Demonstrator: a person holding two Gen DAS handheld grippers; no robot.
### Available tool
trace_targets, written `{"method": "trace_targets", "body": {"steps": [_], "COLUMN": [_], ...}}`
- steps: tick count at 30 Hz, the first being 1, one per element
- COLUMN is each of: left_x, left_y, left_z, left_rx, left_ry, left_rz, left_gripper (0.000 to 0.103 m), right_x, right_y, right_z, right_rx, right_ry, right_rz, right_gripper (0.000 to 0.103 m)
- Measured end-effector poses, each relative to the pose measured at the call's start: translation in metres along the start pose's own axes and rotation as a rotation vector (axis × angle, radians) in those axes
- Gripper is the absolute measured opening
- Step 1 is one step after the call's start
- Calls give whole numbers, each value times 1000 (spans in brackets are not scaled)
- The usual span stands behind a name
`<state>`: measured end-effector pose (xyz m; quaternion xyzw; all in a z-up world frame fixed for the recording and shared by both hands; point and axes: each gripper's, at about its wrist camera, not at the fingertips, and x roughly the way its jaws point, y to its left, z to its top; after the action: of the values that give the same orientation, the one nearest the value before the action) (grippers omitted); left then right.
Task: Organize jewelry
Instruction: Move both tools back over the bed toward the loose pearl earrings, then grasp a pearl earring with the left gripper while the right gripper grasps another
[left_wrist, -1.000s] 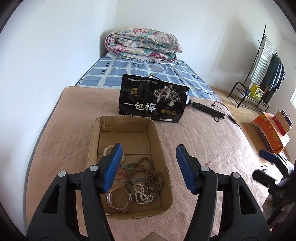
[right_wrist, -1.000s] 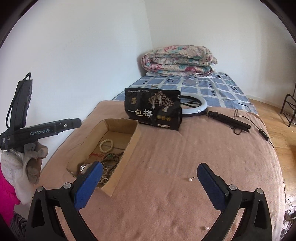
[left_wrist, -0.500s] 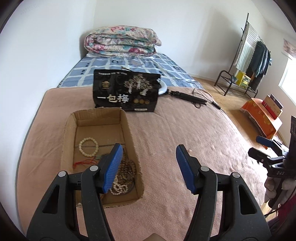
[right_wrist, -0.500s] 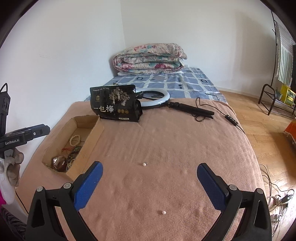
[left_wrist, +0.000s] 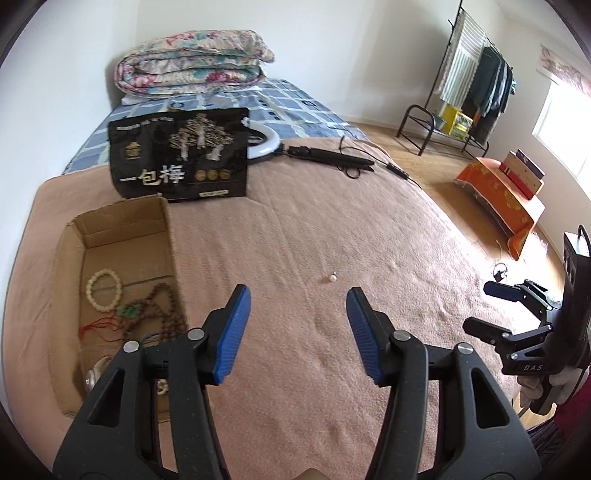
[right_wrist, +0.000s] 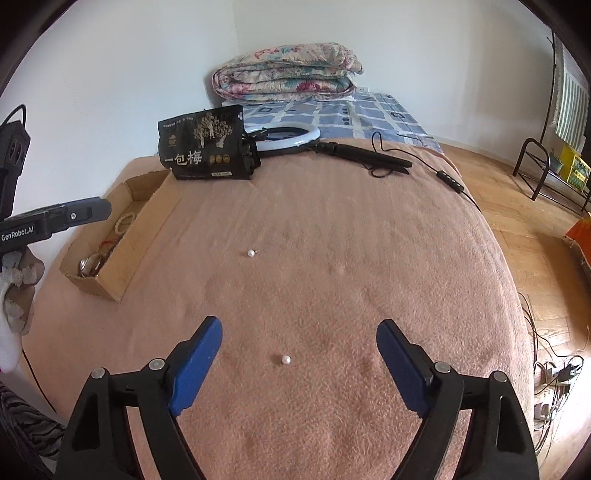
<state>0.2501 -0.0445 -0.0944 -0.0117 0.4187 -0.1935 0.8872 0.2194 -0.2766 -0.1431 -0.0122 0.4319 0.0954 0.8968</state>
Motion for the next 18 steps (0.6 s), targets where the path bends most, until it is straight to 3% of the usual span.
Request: {"method": "trace_targets", "body": {"steps": [4,14,18], "left_x": [22,79,98], "left_y": [-13,-37,-42], "left_z": [-5,-16,-15], "left_rx": [34,127,146], "left_ry": [30,101,113], "left_rz": [-19,-38,-40], "left_gripper": [47,44,44], "right_x": [8,35,42], "right_y": [-5,7,12], "right_z": [-15,-44,-40], "right_rx": [-8,-104,-139], "right_ry": [24,93,97], "right_rz": [12,71,87], "right_gripper": [78,49,45]}}
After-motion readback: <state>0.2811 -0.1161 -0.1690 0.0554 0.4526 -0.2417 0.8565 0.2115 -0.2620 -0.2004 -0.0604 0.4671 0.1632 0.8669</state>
